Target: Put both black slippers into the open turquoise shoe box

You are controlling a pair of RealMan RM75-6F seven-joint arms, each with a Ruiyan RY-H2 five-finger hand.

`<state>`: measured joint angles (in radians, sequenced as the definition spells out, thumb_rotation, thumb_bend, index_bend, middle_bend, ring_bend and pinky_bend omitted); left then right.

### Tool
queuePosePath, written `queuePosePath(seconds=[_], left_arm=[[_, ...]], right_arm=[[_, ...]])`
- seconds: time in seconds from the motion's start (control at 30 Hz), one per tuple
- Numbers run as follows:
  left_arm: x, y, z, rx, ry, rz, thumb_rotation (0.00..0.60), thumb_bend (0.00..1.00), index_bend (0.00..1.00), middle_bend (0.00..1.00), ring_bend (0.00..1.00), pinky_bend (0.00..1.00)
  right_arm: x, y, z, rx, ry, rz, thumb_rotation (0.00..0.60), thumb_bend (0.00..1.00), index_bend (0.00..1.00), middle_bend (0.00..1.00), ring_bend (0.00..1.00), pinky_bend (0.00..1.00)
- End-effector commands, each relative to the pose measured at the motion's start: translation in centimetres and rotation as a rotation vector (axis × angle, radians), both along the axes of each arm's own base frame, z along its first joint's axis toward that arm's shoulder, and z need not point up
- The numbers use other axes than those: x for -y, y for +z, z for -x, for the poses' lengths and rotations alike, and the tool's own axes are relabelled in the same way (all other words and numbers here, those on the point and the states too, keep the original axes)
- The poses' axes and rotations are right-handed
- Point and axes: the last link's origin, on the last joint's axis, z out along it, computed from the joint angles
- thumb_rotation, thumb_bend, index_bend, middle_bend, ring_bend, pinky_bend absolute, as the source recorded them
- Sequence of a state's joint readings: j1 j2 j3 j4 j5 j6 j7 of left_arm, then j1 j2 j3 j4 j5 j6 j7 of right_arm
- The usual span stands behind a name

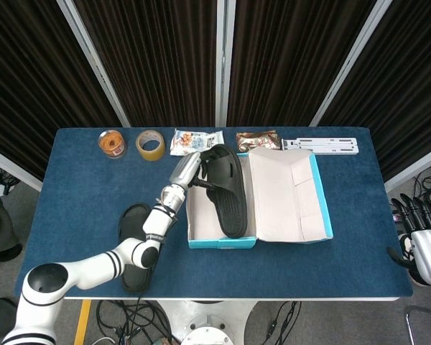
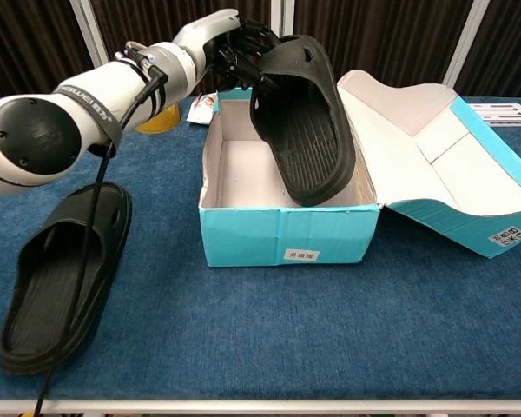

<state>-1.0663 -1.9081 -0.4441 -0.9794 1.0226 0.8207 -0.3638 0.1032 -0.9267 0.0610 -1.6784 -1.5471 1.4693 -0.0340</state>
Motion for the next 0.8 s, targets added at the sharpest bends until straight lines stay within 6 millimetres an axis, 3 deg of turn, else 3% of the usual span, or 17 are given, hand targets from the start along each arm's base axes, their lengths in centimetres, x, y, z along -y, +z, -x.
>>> queuePosePath(seconds=[0.03,0.37,0.8], left_arm=[[0.0,-0.6,0.0,-0.004,0.011,0.008,0.6,0.0,0.51,0.56,0.69,0.87],[0.1,-2.4,-0.4,-0.042,0.013,0.008,0.6,0.0,0.51,0.56,0.69,0.87],[0.2,-4.3,0.6,-0.119,0.046,0.025,0.6,0.0,0.52,0.56,0.69,0.87]], right_arm=[[0.1,0.0,-0.1,-0.001,0.001,-0.001,0.6,0.09,0.0,0.03,0.0,0.08],[0.2,0.0,-0.2,-0.007,0.0,-0.001,0.6,0.09,0.0,0.03,0.0,0.08],[0.1,0.2,-0.3,-0.009,-0.003,0.005,0.6,0.09,0.0,0.03,0.0,0.08]])
